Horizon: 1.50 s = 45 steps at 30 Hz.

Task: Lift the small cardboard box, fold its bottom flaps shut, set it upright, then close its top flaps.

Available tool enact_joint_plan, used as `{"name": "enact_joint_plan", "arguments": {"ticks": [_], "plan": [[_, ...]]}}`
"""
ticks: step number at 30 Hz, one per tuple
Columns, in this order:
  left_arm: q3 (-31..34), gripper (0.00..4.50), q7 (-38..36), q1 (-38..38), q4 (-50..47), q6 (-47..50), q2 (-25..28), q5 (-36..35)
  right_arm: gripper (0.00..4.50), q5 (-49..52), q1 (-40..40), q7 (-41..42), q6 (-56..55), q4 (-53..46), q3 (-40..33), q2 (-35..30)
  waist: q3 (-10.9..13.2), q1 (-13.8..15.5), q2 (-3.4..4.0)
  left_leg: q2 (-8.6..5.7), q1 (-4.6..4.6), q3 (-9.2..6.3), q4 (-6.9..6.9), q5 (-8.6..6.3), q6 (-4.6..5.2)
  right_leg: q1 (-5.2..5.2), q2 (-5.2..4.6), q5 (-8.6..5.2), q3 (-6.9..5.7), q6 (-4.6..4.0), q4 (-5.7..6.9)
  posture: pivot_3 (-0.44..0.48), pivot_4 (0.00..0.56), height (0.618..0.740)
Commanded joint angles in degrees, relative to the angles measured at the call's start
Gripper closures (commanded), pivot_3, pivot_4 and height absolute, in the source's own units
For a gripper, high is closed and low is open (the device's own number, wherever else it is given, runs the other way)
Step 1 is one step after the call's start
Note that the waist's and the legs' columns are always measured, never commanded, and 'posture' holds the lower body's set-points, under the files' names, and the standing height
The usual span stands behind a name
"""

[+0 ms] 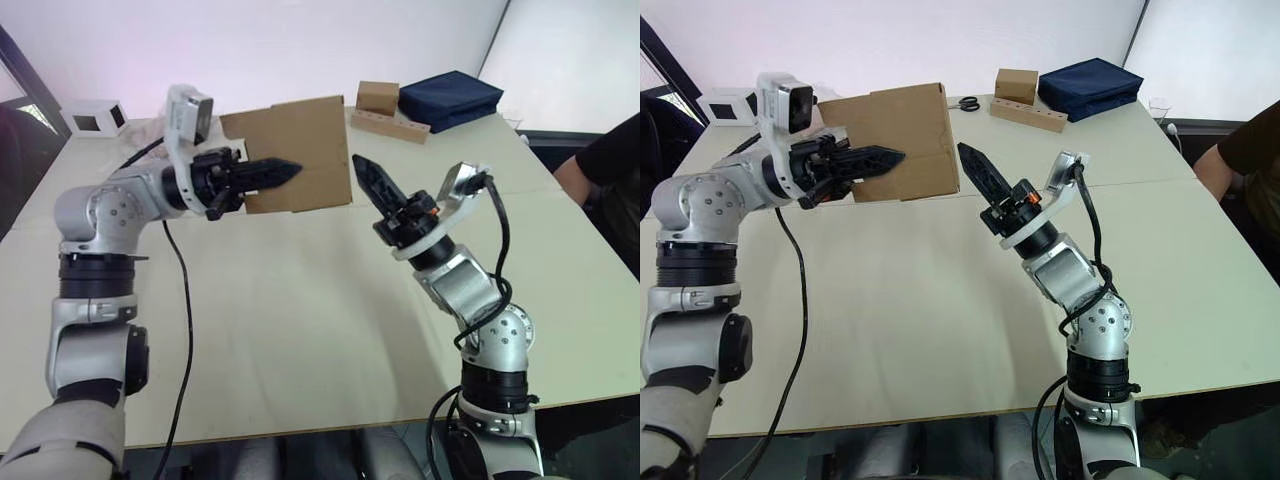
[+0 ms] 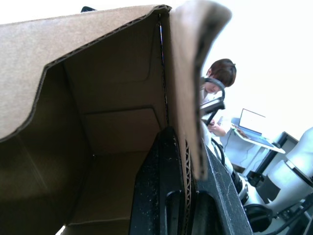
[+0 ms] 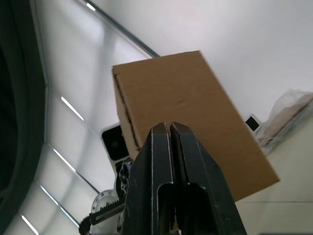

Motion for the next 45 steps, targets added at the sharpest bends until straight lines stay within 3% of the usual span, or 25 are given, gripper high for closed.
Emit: {"name": "enact_joint_plan", "arguments": {"ticks": [1,5,10,16,20,24,31,45], "plan": [[-1.4,4.50,-1.1,-0.8,-0.5,-0.4,-0.1,0.5,4.45,-1.0,0.4,2.0,1.5,-3.3,2.3,-1.2,0.0,0.0,0.00,0.00,0.00,0.00,0.00,0.00,0.00,0.00,0.00,0.00,0.00,0.00,0.00,0.000,0.150,0.740],[-3.2,4.50,-2.3,-1.3,0.2,-0.9,0.0,1.7,4.45,-2.7,1.1,2.7,1.7,-3.7,3.1,-2.2,0.0,0.0,0.00,0.00,0.00,0.01,0.00,-0.01,0.02,0.00,0.01,0.00,0.00,0.00,-0.01,0.000,0.150,0.740],[-6.6,4.50,-4.1,-3.5,0.9,-4.0,3.3,6.9,4.45,-0.5,6.8,2.4,2.8,-6.1,-3.3,-9.2,0.0,0.1,-0.01,-0.01,-0.01,0.00,0.00,-0.02,0.03,0.01,0.01,0.00,0.00,0.00,-0.02,0.000,0.150,0.740],[-21.6,4.50,-6.7,-6.8,-5.7,-8.2,12.0,21.7,4.45,-0.5,17.6,10.7,11.0,-12.0,-7.8,-28.9,0.0,0.4,0.00,-0.03,-0.04,0.03,-0.02,-0.13,0.23,0.02,-0.02,0.00,0.01,0.01,-0.11,0.000,0.150,0.740],[-29.4,4.50,-10.1,-10.0,-11.1,-5.8,16.1,26.8,4.45,-2.3,20.2,15.0,13.4,-15.1,-7.9,-37.7,0.0,0.3,0.02,0.00,0.02,0.02,-0.04,-0.18,0.33,0.06,0.07,-0.01,0.03,0.01,-0.09,0.000,0.150,0.740],[-40.7,4.50,-11.9,-16.1,-20.3,0.5,19.6,34.7,4.45,-12.7,22.4,20.1,14.4,-20.9,-3.6,-48.2,0.2,0.7,-0.08,-0.01,-0.05,0.02,0.00,-0.20,0.35,0.05,0.06,-0.01,0.03,0.02,-0.14,0.000,0.150,0.740],[-50.1,4.50,-13.3,-18.5,-28.0,5.7,21.5,40.2,4.45,-21.7,21.1,19.3,12.7,-23.5,1.9,-48.2,0.2,1.5,-0.15,0.00,-0.01,0.03,0.06,-0.23,0.41,0.08,0.08,-0.02,0.05,0.02,-0.10,0.000,0.150,0.740],[-57.0,4.50,-11.9,-17.8,-31.5,6.8,17.8,46.2,4.45,-28.8,21.4,17.4,12.4,-23.0,6.1,-42.6,0.3,1.9,-0.31,0.00,-0.04,0.03,0.12,-0.22,0.40,0.10,0.06,-0.02,0.04,0.02,-0.10,0.000,0.150,0.740]]}}
